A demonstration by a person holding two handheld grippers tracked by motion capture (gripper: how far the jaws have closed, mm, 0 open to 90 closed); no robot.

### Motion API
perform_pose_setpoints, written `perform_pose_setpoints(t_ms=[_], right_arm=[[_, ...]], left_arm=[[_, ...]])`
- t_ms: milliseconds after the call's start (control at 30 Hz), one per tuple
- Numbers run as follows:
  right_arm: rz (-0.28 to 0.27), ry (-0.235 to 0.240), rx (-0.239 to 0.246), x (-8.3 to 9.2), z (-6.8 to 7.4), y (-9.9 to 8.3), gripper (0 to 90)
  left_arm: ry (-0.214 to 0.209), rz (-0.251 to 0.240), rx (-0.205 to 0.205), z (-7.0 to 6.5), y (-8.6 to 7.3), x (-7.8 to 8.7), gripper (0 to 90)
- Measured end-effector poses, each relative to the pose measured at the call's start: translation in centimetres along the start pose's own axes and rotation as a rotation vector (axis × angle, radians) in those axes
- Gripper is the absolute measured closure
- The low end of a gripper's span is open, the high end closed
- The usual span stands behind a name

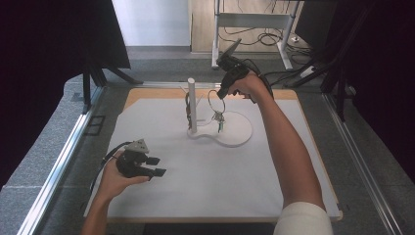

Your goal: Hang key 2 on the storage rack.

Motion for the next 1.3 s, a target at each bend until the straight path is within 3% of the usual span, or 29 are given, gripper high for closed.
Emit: perform_pose_setpoints(t_ms=[433, 1300], right_arm=[[-0.021, 0.014, 0.006, -0.6, 1.0, 1.5, 88.3], [-0.006, 0.036, 0.044, -1.9, 3.1, 1.3, 88.2]], left_arm=[[0.000, 0.000, 0.007, -0.1, -0.2, 0.1, 47.3], [0.000, 0.000, 0.005, -0.1, -0.2, 0.2, 47.3]])
Point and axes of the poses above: each handheld gripper's, and its own axes: x roughly backward along the jaws, y roughly out of its top, z roughly to its left, the point moved 9 cm from there along -x, roughly forward along the jaws, and after that the axes turned 15 degrees about -y, right-handed, at the moved point
